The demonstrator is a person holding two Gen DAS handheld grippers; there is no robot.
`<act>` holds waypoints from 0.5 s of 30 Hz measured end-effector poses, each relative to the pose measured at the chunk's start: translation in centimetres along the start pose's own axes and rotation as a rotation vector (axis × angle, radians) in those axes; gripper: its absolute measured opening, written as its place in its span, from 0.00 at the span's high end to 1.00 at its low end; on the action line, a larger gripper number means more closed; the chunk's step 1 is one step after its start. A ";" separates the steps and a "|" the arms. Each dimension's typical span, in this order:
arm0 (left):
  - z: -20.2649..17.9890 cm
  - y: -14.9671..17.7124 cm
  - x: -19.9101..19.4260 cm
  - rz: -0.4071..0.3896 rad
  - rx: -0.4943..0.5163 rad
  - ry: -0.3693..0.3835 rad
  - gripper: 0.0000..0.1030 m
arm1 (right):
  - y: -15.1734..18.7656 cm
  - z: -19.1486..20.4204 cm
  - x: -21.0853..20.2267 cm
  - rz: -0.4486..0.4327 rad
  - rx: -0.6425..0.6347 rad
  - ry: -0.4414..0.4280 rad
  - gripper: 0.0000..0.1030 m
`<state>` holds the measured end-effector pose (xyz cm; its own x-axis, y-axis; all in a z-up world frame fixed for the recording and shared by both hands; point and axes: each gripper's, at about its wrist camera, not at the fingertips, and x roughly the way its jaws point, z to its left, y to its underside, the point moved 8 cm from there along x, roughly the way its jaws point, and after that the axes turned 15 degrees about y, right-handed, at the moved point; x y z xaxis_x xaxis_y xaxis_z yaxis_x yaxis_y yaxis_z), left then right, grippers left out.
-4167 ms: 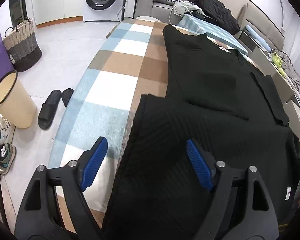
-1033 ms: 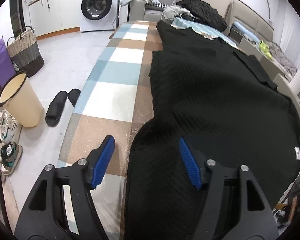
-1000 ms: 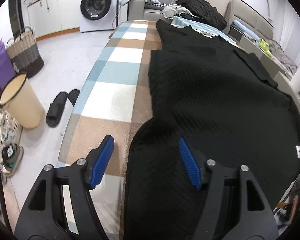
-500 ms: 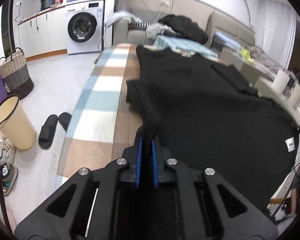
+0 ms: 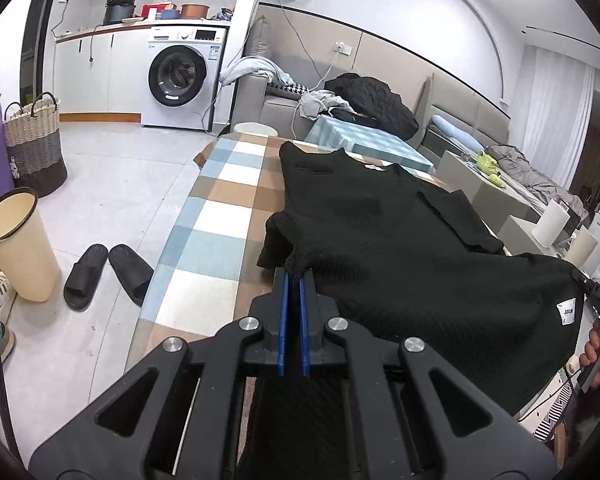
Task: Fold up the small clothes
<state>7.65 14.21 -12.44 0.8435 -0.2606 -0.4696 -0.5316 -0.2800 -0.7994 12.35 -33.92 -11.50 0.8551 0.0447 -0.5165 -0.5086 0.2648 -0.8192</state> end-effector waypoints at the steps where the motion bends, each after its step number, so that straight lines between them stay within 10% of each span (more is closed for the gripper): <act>1: 0.1 -0.1 0.0 -0.003 -0.006 0.004 0.97 | -0.2 0.1 0.1 -0.001 0.002 0.001 0.96; 15: 2.5 -6.0 6.0 -0.037 -0.062 -0.034 0.97 | -5.5 0.0 6.0 0.045 0.080 0.109 0.99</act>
<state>16.12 16.64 -11.42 0.8643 -0.2178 -0.4534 -0.5028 -0.3458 -0.7922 20.26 -35.07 -10.06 0.8134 -0.0460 -0.5799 -0.5329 0.3409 -0.7745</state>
